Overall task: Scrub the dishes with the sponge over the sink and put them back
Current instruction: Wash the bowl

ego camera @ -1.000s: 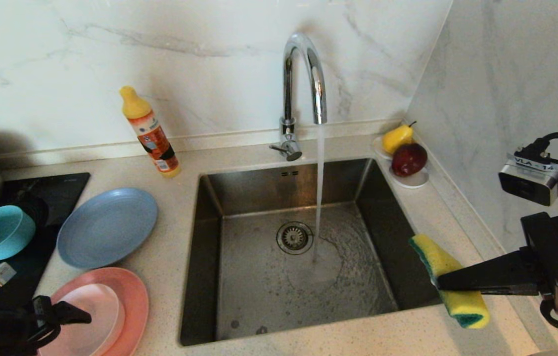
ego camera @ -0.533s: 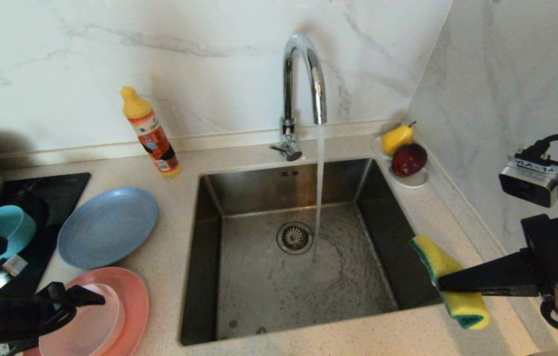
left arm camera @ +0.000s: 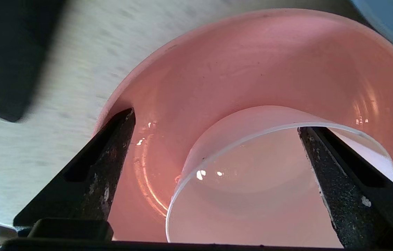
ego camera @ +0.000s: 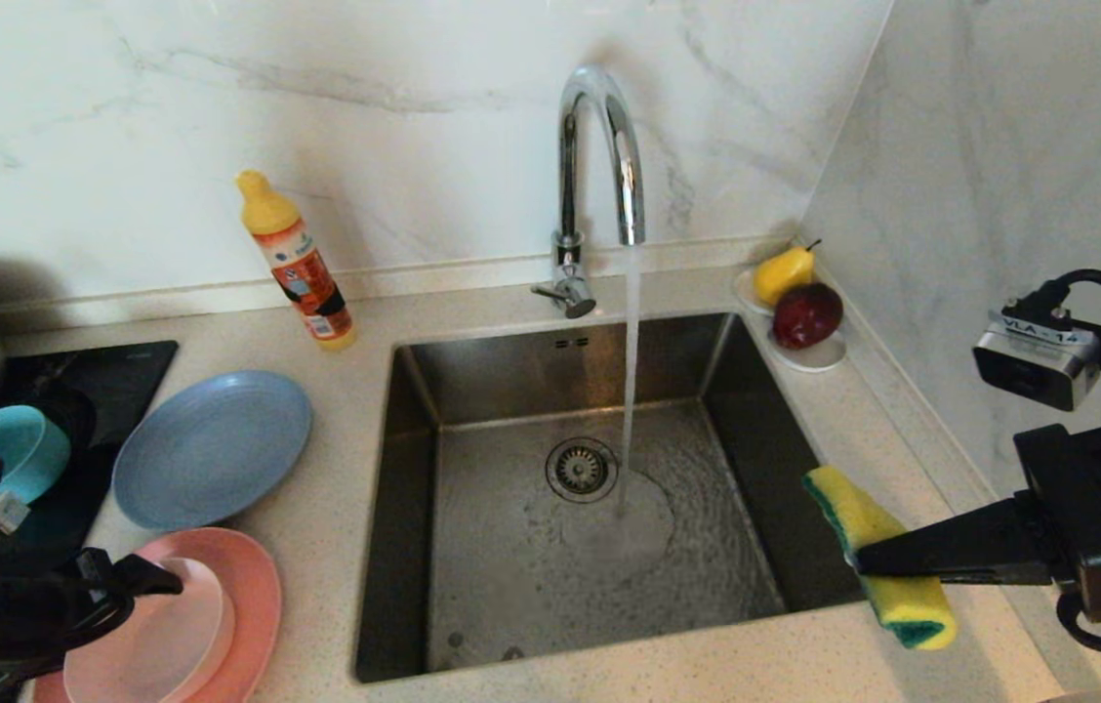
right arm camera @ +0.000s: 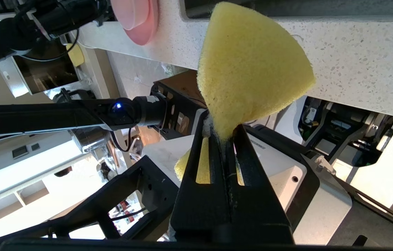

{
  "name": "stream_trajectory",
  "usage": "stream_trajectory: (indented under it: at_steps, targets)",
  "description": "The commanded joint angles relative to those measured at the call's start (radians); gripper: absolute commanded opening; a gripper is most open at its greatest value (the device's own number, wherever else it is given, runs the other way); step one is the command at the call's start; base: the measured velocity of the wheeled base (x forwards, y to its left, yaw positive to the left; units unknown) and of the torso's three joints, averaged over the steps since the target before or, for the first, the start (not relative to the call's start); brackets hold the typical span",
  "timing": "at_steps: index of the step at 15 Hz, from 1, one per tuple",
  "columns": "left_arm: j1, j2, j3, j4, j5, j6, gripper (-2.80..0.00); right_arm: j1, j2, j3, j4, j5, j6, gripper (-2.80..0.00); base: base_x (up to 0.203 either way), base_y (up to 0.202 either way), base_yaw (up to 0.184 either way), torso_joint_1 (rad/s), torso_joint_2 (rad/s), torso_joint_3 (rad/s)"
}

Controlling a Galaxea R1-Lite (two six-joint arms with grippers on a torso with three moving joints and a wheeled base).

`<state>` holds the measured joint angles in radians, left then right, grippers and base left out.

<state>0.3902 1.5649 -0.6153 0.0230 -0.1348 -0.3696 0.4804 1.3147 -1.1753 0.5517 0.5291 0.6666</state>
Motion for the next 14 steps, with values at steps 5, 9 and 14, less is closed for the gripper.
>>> stream_trajectory:
  at_steps: [5,9,14]
  targets:
    - [0.061,0.053,-0.023,-0.002,0.076,0.032,0.0,0.001,0.003,0.003,0.004,0.003,0.004,-2.8,0.0,0.0,0.0,0.0,0.0,0.0]
    - [0.062,0.034,-0.019,0.003,0.055,0.023,0.0,0.003,0.005,0.003,0.004,0.005,0.005,-2.8,0.0,0.0,0.0,0.0,0.0,0.0]
    - [0.064,0.032,-0.031,0.01,0.003,-0.015,-2.8,0.003,0.003,0.005,0.004,0.003,0.007,-2.8,0.0,0.0,0.0,0.0,0.0,0.0]
